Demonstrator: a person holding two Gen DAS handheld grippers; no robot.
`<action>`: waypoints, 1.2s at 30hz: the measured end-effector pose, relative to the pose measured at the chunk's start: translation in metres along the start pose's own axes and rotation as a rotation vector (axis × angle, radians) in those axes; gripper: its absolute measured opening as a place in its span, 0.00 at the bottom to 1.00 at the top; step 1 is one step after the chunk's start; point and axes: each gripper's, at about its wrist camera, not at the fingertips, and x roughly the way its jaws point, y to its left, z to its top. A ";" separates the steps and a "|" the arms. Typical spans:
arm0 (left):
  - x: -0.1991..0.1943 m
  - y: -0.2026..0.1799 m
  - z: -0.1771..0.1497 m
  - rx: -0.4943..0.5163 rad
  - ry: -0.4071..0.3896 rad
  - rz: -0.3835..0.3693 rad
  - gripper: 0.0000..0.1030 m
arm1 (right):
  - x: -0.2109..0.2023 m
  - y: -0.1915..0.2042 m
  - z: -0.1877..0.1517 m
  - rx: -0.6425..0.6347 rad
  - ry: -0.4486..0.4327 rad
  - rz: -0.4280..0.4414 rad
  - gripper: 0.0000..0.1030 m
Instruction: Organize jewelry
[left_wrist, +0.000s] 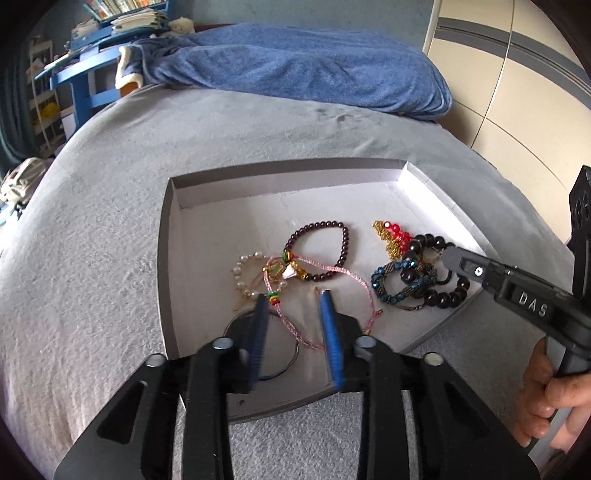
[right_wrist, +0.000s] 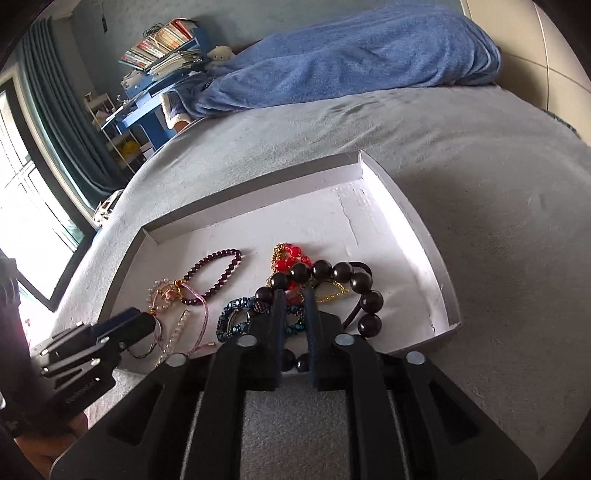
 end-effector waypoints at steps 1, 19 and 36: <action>-0.001 -0.001 0.001 0.003 -0.004 0.001 0.36 | -0.002 0.001 0.000 -0.005 -0.005 -0.001 0.31; -0.045 -0.015 -0.007 0.055 -0.156 0.043 0.87 | -0.046 -0.010 -0.005 -0.086 -0.135 -0.055 0.77; -0.086 -0.021 -0.052 0.033 -0.246 0.099 0.93 | -0.091 -0.002 -0.051 -0.193 -0.234 -0.062 0.95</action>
